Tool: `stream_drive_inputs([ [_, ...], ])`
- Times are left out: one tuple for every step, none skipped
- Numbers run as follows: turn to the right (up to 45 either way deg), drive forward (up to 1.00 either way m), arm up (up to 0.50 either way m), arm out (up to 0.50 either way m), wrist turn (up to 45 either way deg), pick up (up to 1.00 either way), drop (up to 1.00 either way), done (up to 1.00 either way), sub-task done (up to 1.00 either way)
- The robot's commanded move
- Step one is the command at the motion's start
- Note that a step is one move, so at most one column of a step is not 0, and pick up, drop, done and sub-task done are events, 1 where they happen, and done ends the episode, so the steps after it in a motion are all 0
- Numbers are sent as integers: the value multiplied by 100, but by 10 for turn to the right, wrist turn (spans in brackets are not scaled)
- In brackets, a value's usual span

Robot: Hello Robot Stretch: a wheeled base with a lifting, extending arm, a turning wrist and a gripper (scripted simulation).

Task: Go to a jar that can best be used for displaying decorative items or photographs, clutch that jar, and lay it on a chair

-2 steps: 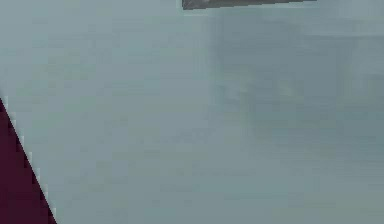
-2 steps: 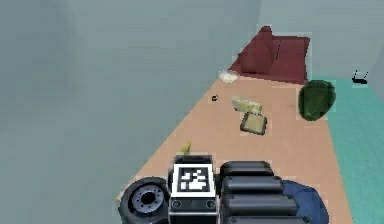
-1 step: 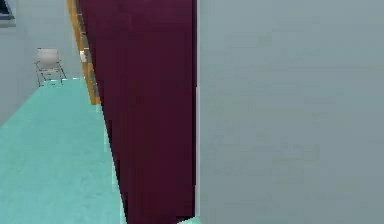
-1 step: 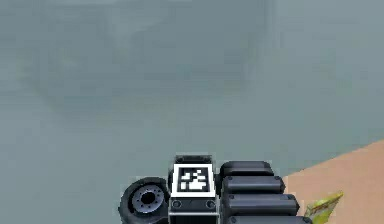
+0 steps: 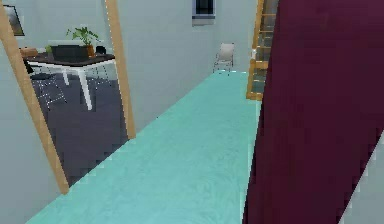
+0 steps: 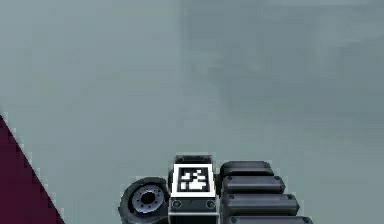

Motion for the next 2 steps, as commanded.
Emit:
stream_drive_inputs([
  [-180, 0, 0, 0, 0, 0, 0, 0, 0],
  [0, 30, 0, 0, 0, 0, 0, 0, 0],
])
